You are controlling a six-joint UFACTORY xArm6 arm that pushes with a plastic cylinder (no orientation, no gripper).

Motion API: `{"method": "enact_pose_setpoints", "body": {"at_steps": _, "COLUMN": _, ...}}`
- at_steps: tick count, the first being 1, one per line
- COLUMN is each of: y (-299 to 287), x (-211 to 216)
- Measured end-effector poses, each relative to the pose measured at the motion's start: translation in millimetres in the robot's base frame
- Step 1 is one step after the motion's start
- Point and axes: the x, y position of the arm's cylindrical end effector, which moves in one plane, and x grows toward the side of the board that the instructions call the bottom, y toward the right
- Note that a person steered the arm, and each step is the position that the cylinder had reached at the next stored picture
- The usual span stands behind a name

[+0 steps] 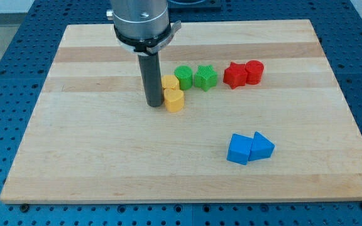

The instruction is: Push the yellow heart to the left of the yellow hexagon

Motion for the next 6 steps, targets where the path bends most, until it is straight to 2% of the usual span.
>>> {"method": "enact_pose_setpoints", "body": {"at_steps": 1, "y": 0, "x": 62}}
{"method": "enact_pose_setpoints", "body": {"at_steps": 2, "y": 95, "x": 76}}
{"method": "enact_pose_setpoints", "body": {"at_steps": 3, "y": 141, "x": 12}}
{"method": "enact_pose_setpoints", "body": {"at_steps": 4, "y": 77, "x": 0}}
{"method": "enact_pose_setpoints", "body": {"at_steps": 5, "y": 9, "x": 8}}
{"method": "enact_pose_setpoints", "body": {"at_steps": 6, "y": -14, "x": 11}}
